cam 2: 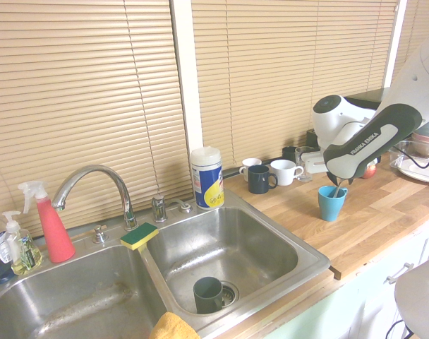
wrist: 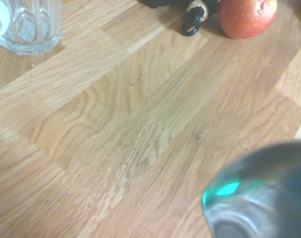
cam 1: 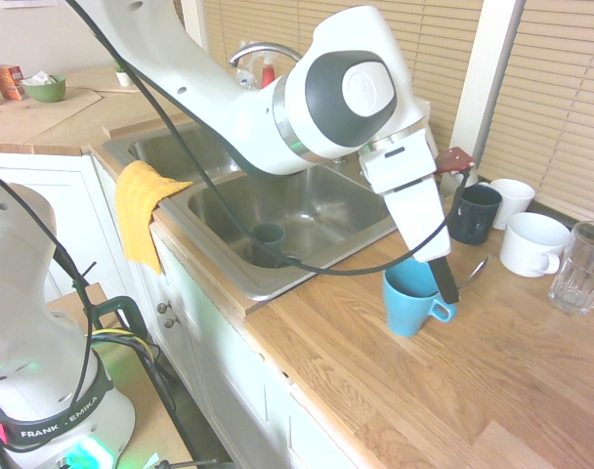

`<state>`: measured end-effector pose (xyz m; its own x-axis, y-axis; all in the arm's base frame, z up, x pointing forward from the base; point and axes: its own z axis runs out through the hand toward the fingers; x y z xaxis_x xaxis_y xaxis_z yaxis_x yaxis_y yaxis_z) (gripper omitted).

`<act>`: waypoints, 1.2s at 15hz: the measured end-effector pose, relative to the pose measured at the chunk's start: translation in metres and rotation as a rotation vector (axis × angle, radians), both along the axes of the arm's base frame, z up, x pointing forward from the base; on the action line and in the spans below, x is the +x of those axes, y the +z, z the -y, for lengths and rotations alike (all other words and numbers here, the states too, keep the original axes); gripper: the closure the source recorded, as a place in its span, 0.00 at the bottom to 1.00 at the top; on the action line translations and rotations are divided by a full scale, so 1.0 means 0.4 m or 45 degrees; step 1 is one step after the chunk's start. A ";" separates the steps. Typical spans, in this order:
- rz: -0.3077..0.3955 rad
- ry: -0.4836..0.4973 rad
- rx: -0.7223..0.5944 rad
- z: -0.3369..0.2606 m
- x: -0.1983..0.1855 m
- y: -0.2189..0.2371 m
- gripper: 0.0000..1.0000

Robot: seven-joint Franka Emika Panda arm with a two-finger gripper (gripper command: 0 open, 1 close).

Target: Put the spoon into the sink

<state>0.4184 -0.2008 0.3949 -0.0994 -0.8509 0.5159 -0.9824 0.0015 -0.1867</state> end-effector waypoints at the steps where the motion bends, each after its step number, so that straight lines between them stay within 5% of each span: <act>1: -0.001 0.004 0.002 -0.001 0.002 -0.004 1.00; 18: 0.058 0.021 -0.021 0.010 -0.003 0.036 1.00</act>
<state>0.4171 -0.2047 0.4095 -0.1093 -0.8441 0.5250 -0.9728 -0.0177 -0.2310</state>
